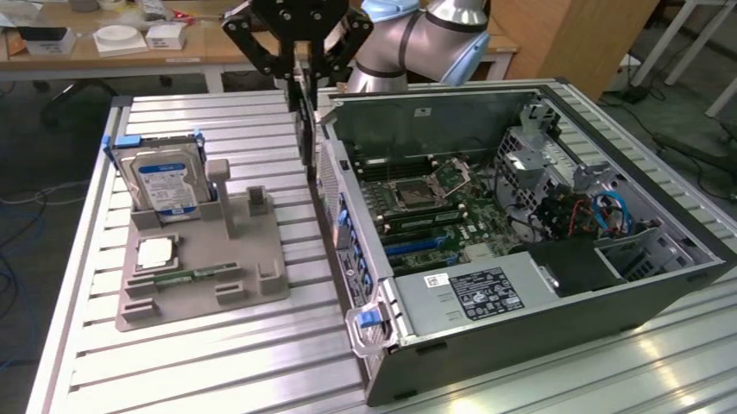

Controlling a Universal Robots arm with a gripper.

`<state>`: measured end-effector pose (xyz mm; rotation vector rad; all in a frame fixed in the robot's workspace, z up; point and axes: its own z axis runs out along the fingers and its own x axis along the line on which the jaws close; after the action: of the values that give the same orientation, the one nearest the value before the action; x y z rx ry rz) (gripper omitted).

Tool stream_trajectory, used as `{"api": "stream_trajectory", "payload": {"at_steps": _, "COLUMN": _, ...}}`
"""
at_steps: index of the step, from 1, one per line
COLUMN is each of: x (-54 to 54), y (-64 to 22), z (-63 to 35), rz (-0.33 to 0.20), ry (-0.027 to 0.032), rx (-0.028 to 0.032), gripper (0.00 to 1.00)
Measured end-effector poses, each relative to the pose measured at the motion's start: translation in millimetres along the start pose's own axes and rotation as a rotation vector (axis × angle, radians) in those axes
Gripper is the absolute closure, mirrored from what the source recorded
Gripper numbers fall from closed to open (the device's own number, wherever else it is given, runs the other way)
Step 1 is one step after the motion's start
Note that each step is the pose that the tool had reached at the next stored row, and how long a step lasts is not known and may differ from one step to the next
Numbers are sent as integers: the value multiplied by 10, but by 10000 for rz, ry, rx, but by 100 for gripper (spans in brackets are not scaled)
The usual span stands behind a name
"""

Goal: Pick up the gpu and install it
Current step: 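Pick up the gpu and move the gpu toward the slot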

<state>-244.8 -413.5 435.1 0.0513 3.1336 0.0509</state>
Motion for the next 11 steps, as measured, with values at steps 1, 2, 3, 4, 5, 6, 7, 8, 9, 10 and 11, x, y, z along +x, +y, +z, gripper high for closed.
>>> {"api": "stream_trajectory", "payload": {"at_steps": 1, "x": -27, "y": 0, "z": -1, "rz": 0, "ry": 12, "rx": 1, "gripper": 74}}
{"api": "stream_trajectory", "payload": {"at_steps": 2, "x": -55, "y": 1, "z": -1, "rz": 0, "ry": 24, "rx": 2, "gripper": 74}}
{"api": "stream_trajectory", "payload": {"at_steps": 3, "x": -83, "y": 1, "z": -1, "rz": 0, "ry": 36, "rx": 2, "gripper": 74}}
{"api": "stream_trajectory", "payload": {"at_steps": 4, "x": -115, "y": 1, "z": -1, "rz": 1, "ry": 50, "rx": 3, "gripper": 74}}
{"api": "stream_trajectory", "payload": {"at_steps": 5, "x": -142, "y": 2, "z": -1, "rz": 2, "ry": 62, "rx": 3, "gripper": 74}}
{"api": "stream_trajectory", "payload": {"at_steps": 6, "x": -170, "y": 2, "z": -1, "rz": 3, "ry": 74, "rx": 3, "gripper": 74}}
{"api": "stream_trajectory", "payload": {"at_steps": 7, "x": -198, "y": 3, "z": -1, "rz": 3, "ry": 86, "rx": 3, "gripper": 74}}
{"api": "stream_trajectory", "payload": {"at_steps": 8, "x": -226, "y": 3, "z": -2, "rz": 3, "ry": 100, "rx": 4, "gripper": 74}}
{"api": "stream_trajectory", "payload": {"at_steps": 9, "x": -255, "y": 3, "z": -1, "rz": 3, "ry": 113, "rx": 4, "gripper": 74}}
{"api": "stream_trajectory", "payload": {"at_steps": 10, "x": -282, "y": 3, "z": -1, "rz": 3, "ry": 126, "rx": 4, "gripper": 74}}
{"api": "stream_trajectory", "payload": {"at_steps": 11, "x": -311, "y": 4, "z": -2, "rz": 5, "ry": 139, "rx": 5, "gripper": 74}}
